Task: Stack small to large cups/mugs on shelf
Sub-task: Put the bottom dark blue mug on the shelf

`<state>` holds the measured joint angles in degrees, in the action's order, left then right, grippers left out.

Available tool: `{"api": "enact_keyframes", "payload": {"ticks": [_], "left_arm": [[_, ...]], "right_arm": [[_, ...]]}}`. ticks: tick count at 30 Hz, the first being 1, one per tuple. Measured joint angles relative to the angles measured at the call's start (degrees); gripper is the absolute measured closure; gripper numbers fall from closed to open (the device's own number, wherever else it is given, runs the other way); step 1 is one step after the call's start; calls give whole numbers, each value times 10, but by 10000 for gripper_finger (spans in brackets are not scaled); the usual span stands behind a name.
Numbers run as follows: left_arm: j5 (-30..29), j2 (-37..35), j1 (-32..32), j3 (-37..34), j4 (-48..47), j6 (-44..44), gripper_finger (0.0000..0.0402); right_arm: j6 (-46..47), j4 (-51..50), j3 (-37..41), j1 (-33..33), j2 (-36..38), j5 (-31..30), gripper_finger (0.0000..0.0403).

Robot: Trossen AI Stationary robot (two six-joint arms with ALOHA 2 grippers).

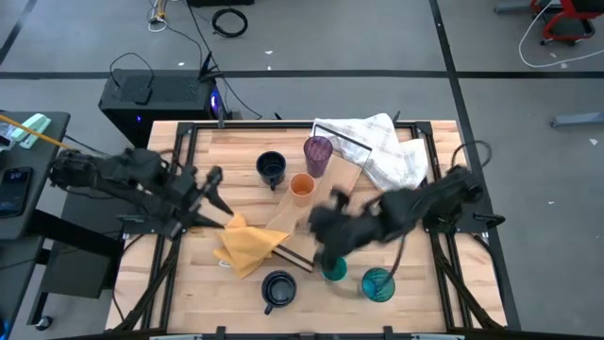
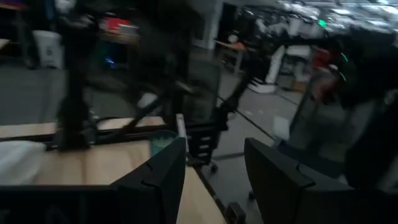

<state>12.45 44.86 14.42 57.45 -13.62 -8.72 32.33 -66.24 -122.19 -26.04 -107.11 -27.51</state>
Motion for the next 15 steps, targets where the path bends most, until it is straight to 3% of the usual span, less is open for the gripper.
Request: {"api": "enact_keyframes", "payload": {"ticks": [5, 8, 11, 15], "left_arm": [[-25, 40, 48, 1, 59, 6, 230], [-62, 44, 65, 0, 64, 17, 230], [-103, 37, 74, 1, 74, 20, 230], [-141, 30, 78, 1, 80, 23, 230]], "right_arm": [[-29, 26, 41, 26, 111, -107, 320], [-73, 101, 120, 32, 201, -115, 320], [-108, 231, 254, 35, 312, -78, 320], [-138, 510, 480, 37, 465, 41, 320]]}}
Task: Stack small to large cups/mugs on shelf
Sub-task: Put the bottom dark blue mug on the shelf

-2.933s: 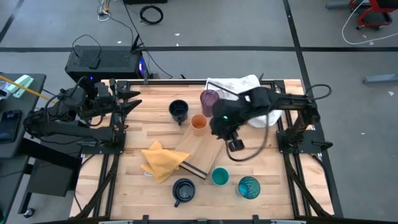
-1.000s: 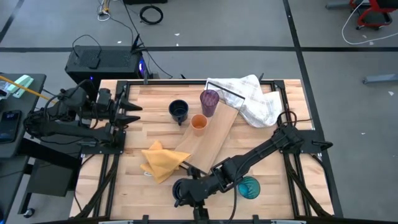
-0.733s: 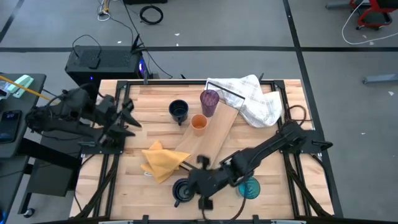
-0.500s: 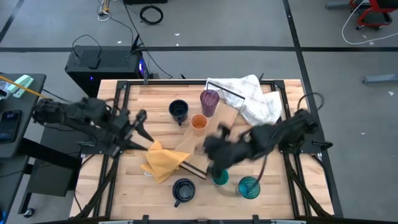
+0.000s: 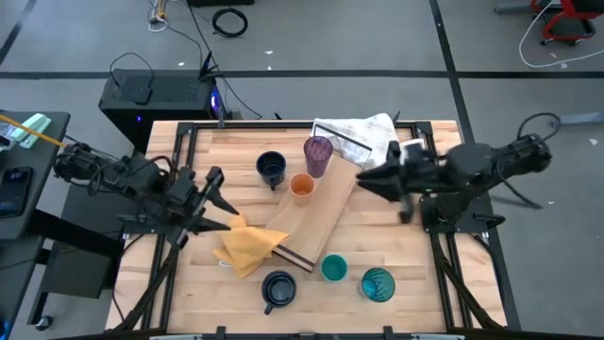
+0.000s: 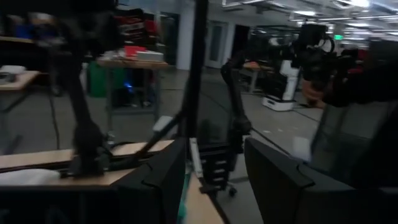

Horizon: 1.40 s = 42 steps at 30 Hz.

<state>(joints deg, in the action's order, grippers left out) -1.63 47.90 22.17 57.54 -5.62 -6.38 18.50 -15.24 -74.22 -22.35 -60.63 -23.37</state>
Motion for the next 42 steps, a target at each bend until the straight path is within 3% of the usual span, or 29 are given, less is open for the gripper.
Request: {"api": "enact_keyframes", "payload": {"ticks": [3, 5, 9, 13, 17, 22, 25, 28, 31, 35, 42], "left_arm": [[-25, 2, 0, 0, -2, 1, 230], [-34, 11, 0, 0, -8, -4, 230], [-48, 40, -1, 0, -62, -56, 230], [-50, 100, 11, 5, -69, -122, 230], [-59, 198, 32, 89, -89, -120, 230], [-61, 334, 45, 281, -324, -109, 230], [-61, 397, 46, 389, -529, -156, 230], [-68, 445, 66, 441, -648, -224, 230], [-93, 463, 97, 434, -607, -290, 230], [-135, 471, 137, 374, -529, -373, 230], [-195, 471, 180, 300, -510, -475, 230]], "right_arm": [[-2, 169, 143, 12, 87, 69, 320], [9, 229, 209, 19, 129, 83, 320], [39, 229, 284, 27, 199, 83, 320], [44, 187, 304, 39, 248, 85, 320], [40, 138, 296, 57, 282, 85, 320], [34, 90, 290, 74, 321, 85, 320], [34, 71, 290, 76, 335, 85, 320], [34, 54, 290, 76, 341, 85, 320], [34, 33, 290, 76, 341, 89, 320], [34, 20, 290, 76, 342, 90, 320], [57, 30, 290, 76, 340, 89, 320]]}}
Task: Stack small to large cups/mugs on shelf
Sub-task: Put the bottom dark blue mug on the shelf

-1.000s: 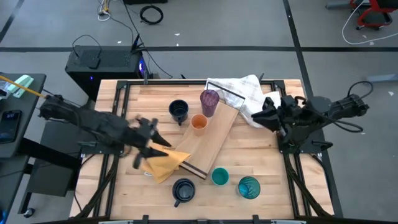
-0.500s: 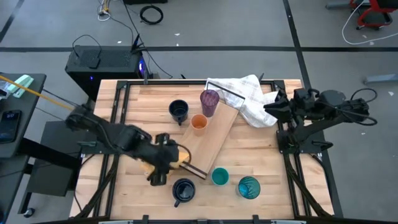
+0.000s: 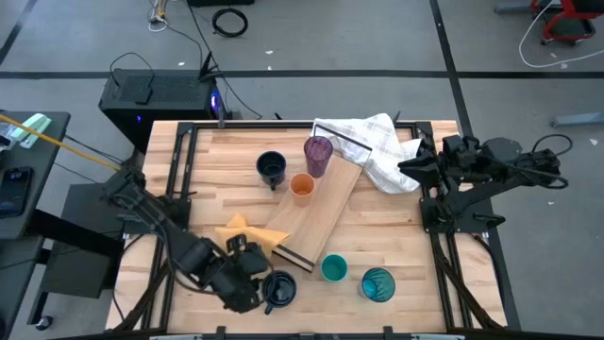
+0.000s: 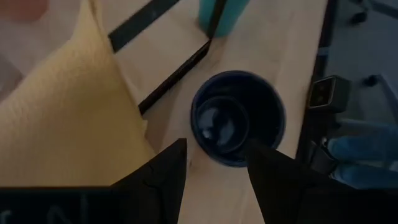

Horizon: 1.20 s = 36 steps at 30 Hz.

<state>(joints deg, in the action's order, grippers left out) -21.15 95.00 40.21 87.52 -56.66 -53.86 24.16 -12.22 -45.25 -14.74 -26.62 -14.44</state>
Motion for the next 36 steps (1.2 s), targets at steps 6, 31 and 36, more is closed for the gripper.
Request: {"api": "enact_keyframes", "payload": {"ticks": [6, 31, 36], "left_arm": [[-23, -1, 12, -18, 54, 19, 230], [101, 35, 5, -66, 178, 55, 230], [116, 64, 0, -66, 209, 80, 230]], "right_arm": [[17, 9, 0, 0, -4, -13, 320], [29, 11, 0, 0, -18, 60, 320], [28, 10, 0, 0, -18, 86, 317]]}}
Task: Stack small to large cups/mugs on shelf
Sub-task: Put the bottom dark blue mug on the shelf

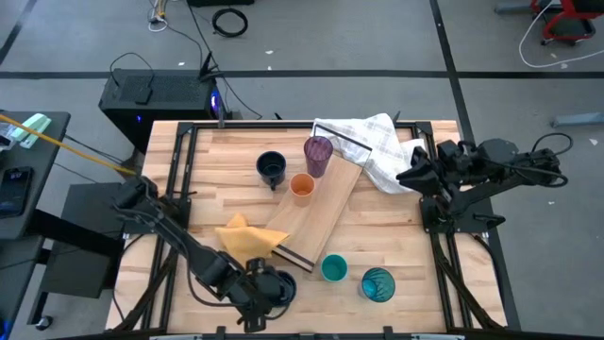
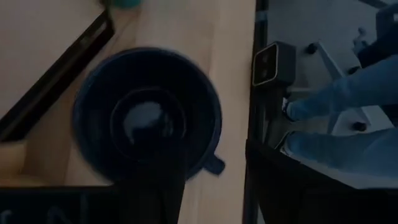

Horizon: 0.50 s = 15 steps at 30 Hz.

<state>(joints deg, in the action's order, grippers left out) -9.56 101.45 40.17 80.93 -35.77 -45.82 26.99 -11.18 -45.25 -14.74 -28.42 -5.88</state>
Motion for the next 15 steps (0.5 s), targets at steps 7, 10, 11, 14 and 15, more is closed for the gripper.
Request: {"api": "enact_keyframes", "payload": {"ticks": [7, 10, 11, 14, 15], "left_arm": [[24, 15, -4, 0, 12, 75, 230], [34, 15, -4, 0, 6, 61, 230], [34, 15, -4, 0, 4, 55, 230], [34, 16, -4, 0, -12, 49, 230], [34, 17, -4, 0, -13, 54, 230]], "right_arm": [[5, 0, 0, 0, 0, 6, 316], [14, 0, 0, 0, 0, 6, 316], [15, 0, 0, 0, 0, 5, 316], [16, 1, 0, 0, 0, 4, 316], [17, 1, 0, 0, 0, 4, 316]]}}
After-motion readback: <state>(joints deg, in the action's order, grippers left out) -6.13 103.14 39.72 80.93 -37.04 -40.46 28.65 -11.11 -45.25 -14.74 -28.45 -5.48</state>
